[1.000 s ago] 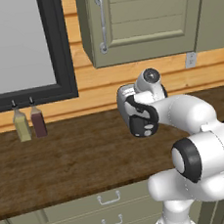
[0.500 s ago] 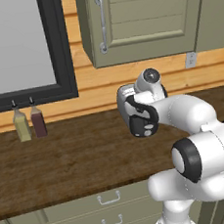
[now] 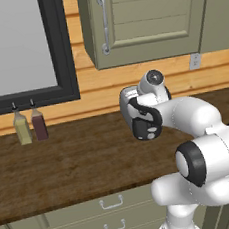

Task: Start the toaster. Once the lever pops up, take the bread to the plate on the dining counter.

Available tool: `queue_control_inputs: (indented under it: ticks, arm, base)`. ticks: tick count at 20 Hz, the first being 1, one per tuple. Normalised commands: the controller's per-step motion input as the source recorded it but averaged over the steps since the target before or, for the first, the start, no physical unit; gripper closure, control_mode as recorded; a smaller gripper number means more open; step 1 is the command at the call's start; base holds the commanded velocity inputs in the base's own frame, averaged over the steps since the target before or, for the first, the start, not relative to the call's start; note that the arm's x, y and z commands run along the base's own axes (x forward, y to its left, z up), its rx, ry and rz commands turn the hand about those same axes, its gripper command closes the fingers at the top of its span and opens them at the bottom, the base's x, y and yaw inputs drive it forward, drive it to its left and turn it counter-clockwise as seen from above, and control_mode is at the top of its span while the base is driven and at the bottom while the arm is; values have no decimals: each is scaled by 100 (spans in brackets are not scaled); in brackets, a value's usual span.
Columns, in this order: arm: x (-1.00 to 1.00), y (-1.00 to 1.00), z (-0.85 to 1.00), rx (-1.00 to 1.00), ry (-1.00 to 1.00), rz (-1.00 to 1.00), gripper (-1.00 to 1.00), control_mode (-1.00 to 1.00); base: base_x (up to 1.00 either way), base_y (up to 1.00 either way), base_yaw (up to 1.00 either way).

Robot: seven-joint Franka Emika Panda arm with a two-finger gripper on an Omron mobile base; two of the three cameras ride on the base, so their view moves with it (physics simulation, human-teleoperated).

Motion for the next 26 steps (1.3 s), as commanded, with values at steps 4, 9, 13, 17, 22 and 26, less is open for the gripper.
queue_control_inputs:
  ticks: [4, 9, 13, 17, 22, 26]
  arm:
    - [0, 0, 0, 0, 0, 0, -100, -100]
    - [0, 0, 0, 0, 0, 0, -100, -100]
    - [0, 0, 0, 0, 0, 0, -100, -100]
    - [0, 0, 0, 0, 0, 0, -100, -100]
    - [0, 0, 0, 0, 0, 0, -100, -100]
    - [0, 0, 0, 0, 0, 0, -100, -100]
  base:
    - [0, 0, 0]
    - [0, 0, 0]
    - [0, 0, 0]
    - [0, 0, 0]
    - [0, 0, 0]
    - [0, 0, 0]
